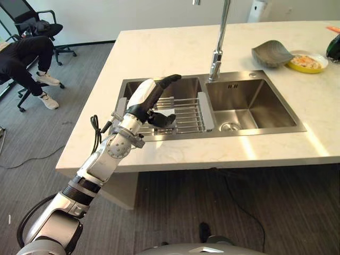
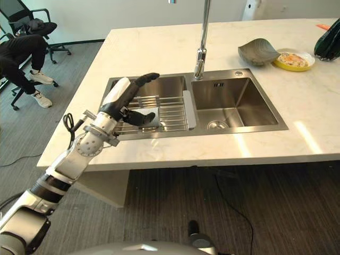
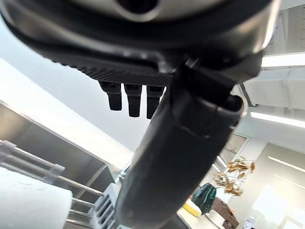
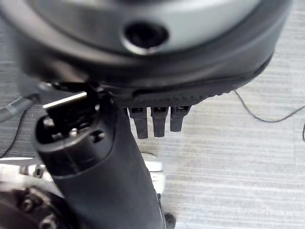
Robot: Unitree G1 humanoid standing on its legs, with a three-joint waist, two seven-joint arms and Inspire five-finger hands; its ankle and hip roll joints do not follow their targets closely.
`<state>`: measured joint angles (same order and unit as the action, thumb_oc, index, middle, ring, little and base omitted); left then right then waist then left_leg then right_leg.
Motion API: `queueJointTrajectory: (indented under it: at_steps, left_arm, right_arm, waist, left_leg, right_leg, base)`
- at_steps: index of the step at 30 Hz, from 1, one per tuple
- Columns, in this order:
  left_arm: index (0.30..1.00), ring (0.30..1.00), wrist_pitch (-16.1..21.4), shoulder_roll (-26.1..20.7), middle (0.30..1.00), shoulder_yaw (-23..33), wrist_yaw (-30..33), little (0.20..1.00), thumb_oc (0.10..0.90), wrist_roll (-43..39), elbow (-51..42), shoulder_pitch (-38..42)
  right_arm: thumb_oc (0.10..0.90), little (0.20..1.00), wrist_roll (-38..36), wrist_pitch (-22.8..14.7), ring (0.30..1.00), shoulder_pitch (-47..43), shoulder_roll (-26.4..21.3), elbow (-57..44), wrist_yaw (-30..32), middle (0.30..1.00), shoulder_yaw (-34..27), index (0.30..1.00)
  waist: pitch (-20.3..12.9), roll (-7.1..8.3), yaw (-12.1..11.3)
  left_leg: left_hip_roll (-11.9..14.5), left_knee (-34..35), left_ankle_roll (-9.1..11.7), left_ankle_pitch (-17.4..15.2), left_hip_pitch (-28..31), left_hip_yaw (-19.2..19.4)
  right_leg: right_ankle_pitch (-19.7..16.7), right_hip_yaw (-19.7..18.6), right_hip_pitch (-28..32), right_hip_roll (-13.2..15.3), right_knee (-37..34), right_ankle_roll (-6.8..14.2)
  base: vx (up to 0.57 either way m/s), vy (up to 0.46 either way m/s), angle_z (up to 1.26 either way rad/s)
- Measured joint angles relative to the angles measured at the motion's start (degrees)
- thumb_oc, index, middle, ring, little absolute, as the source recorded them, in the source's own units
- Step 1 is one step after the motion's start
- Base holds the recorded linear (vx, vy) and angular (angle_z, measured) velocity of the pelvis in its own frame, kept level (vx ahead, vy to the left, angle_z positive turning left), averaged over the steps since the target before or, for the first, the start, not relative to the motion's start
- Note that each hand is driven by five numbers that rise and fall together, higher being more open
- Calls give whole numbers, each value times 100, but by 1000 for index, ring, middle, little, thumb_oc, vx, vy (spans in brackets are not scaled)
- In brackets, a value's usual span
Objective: Place the dishes in the dishwasher.
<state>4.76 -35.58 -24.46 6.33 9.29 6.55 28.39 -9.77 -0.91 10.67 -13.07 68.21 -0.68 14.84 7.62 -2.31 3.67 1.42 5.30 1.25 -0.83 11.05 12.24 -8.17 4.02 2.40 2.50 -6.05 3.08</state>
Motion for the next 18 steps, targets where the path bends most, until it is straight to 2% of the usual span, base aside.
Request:
queueJointTrajectory:
  at_steps: [2, 5, 8, 18]
  left_arm:
    - [900, 900, -121, -78, 900, -83, 24, 900, 800, 9, 336, 38]
    - [900, 900, -165, -131, 900, -265, 84, 900, 800, 30, 614, 80]
    - [900, 900, -212, -123, 900, -690, 77, 900, 800, 34, 1205, 302]
    - [900, 900, -331, -114, 900, -721, 69, 900, 800, 256, 1619, 333]
  right_arm:
    - [800, 900, 0, 11, 900, 3, 33, 6, 0, 900, -4, 900]
    - [800, 900, -76, 15, 900, 22, 40, 6, -2, 900, -10, 900]
    - [800, 900, -157, 21, 900, 21, 44, 14, -20, 900, -17, 900]
    - [800, 900, -180, 20, 900, 26, 65, 11, -46, 900, -20, 900]
  waist:
    - [-94, 74, -7]
    - [-108, 113, -12]
    - [-125, 130, 2]
    - [-127, 143, 56]
  left_leg:
    - [24, 27, 76, -50, -2, 92]
    - [26, 13, 30, -20, -49, 189]
    - [35, -2, 30, -32, -32, 256]
    - [47, 11, 14, -59, -33, 266]
  right_leg:
    - [45, 28, -40, -2, 0, -17]
    - [38, 29, -132, 0, 0, -10]
    - [-2, 29, -142, -4, 1, 43]
    - [-48, 25, -139, -30, 2, 17]
  base:
    - [8, 38, -20]
    - [42, 22, -20]
    - [46, 14, -10]
    - [18, 6, -3]
